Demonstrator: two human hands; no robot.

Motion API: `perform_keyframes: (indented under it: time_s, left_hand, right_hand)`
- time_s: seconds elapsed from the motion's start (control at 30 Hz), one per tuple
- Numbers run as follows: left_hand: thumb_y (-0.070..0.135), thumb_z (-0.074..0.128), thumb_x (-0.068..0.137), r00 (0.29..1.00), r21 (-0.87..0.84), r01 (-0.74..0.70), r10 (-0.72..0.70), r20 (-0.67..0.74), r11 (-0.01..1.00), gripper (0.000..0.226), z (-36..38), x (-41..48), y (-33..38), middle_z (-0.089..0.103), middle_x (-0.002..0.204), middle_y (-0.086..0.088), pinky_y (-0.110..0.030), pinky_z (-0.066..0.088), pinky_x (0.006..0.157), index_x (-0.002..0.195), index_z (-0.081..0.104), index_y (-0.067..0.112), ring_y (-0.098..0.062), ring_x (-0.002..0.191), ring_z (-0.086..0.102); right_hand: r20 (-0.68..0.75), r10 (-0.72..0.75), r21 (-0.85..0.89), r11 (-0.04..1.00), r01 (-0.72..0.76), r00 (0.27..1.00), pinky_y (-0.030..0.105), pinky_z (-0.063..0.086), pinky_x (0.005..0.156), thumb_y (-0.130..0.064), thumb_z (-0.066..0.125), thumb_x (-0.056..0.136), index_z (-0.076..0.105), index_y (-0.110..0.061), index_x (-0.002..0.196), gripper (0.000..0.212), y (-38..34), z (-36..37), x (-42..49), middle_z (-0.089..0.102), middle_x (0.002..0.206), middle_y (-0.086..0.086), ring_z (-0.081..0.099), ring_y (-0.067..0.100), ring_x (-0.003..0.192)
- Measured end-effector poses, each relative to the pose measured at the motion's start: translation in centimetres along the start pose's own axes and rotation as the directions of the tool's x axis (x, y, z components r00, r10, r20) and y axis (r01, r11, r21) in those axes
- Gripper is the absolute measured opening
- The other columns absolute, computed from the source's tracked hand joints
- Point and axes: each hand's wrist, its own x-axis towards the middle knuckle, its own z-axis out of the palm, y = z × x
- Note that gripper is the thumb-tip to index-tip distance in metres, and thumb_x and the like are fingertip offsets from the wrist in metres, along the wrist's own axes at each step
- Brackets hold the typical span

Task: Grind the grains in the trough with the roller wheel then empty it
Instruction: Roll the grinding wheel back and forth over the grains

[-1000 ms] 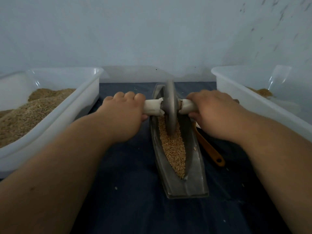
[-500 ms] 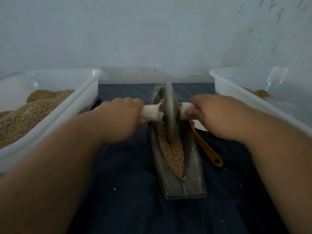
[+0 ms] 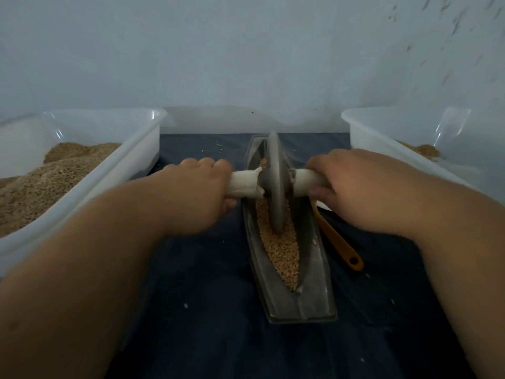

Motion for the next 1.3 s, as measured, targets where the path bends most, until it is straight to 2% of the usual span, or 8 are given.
perform_keyframes:
  time_s: [0.17, 0.3, 0.4, 0.53, 0.73, 1.0, 1.13, 1.3]
  left_hand:
    - [0.056, 0.050, 0.088, 0.966, -0.108, -0.035, 0.061, 0.251, 0.994, 0.021, -2.7, -1.6, 0.3, 0.053, 0.085, 0.011, -0.021, 0.035, 0.060, 0.088, 0.040, 0.037, -0.005, 0.074, 0.053]
    - [0.053, 0.050, 0.090, 0.934, -0.190, 0.058, 0.014, 0.357, 0.980, 0.017, -3.1, -1.2, 0.1, 0.055, 0.086, 0.008, -0.023, 0.035, 0.061, 0.093, 0.045, 0.036, -0.006, 0.075, 0.053]
    - [0.049, 0.049, 0.093, 0.974, -0.198, 0.092, -0.046, 0.223, 0.976, 0.021, -1.5, -0.1, -0.3, 0.056, 0.093, 0.007, -0.033, 0.045, 0.073, 0.104, 0.046, 0.031, -0.011, 0.081, 0.055]
    - [0.045, 0.044, 0.093, 0.968, 0.116, 0.106, -0.076, -0.238, 0.988, 0.043, 1.7, 1.5, 0.3, 0.053, 0.117, -0.008, -0.047, 0.041, 0.091, 0.126, 0.045, 0.017, -0.031, 0.104, 0.051]
    - [0.047, 0.046, 0.093, 0.964, 0.055, 0.143, -0.126, -0.236, 0.988, 0.053, 2.9, 2.1, -0.3, 0.048, 0.125, -0.009, -0.048, 0.034, 0.096, 0.137, 0.037, 0.018, -0.032, 0.112, 0.046]
    - [0.049, 0.041, 0.092, 0.995, -0.068, -0.029, 0.035, 0.091, 0.997, 0.024, -1.4, -0.5, -0.4, 0.056, 0.097, 0.007, -0.037, 0.046, 0.080, 0.107, 0.048, 0.031, -0.012, 0.085, 0.054]
    - [0.048, 0.048, 0.092, 0.963, -0.171, -0.035, 0.078, 0.257, 0.985, 0.015, -3.1, -1.8, -0.2, 0.058, 0.090, 0.011, -0.026, 0.043, 0.074, 0.104, 0.049, 0.039, -0.005, 0.081, 0.055]
    - [0.045, 0.047, 0.093, 0.973, -0.166, 0.022, 0.017, 0.231, 0.986, 0.019, -2.3, -0.9, -0.4, 0.057, 0.092, 0.010, -0.027, 0.044, 0.074, 0.108, 0.050, 0.035, -0.006, 0.083, 0.055]
  right_hand:
    - [0.259, -0.010, 0.009, 1.000, 0.008, 0.966, 0.015, 0.032, 0.057, -0.051, 0.050, 0.090, 0.044, -0.041, 0.097, 0.013, -0.5, -2.6, -2.0, 0.052, 0.085, -0.016, 0.051, 0.001, 0.073]
    - [0.174, -0.025, 0.087, 0.996, 0.010, 0.985, 0.021, 0.043, 0.066, -0.042, 0.052, 0.093, 0.049, -0.039, 0.098, 0.007, -0.4, -1.7, -1.2, 0.055, 0.087, -0.014, 0.054, 0.004, 0.076]
    - [0.016, 0.001, 0.059, 0.998, -0.002, 1.000, 0.040, 0.050, 0.072, -0.035, 0.054, 0.095, 0.053, -0.033, 0.102, 0.007, 0.4, 0.6, 0.2, 0.055, 0.088, -0.008, 0.055, 0.013, 0.078]
    - [-0.203, 0.105, -0.062, 0.991, -0.120, 0.973, 0.039, 0.038, 0.079, -0.031, 0.048, 0.098, 0.049, -0.027, 0.124, 0.026, 1.0, 3.4, 2.0, 0.056, 0.107, 0.002, 0.051, 0.025, 0.096]
    - [-0.270, 0.095, -0.123, 0.984, -0.132, 0.958, 0.045, 0.034, 0.095, -0.032, 0.047, 0.096, 0.048, -0.017, 0.131, 0.038, 0.2, 3.9, 2.4, 0.055, 0.119, 0.010, 0.047, 0.031, 0.107]
    - [0.081, 0.050, 0.065, 0.996, -0.055, 0.995, 0.038, 0.049, 0.074, -0.045, 0.056, 0.090, 0.054, -0.037, 0.106, 0.018, 0.0, -0.6, -0.3, 0.054, 0.092, -0.010, 0.055, 0.011, 0.082]
    - [0.345, 0.033, 0.079, 0.995, -0.064, 0.938, 0.021, 0.039, 0.060, -0.055, 0.051, 0.085, 0.053, -0.041, 0.095, 0.017, 0.1, -3.4, -1.8, 0.057, 0.084, -0.016, 0.054, -0.002, 0.076]
    - [0.245, 0.032, 0.118, 0.991, -0.063, 0.969, 0.029, 0.048, 0.072, -0.039, 0.058, 0.092, 0.053, -0.038, 0.096, 0.006, 0.0, -2.0, -0.8, 0.057, 0.091, -0.012, 0.055, 0.005, 0.078]
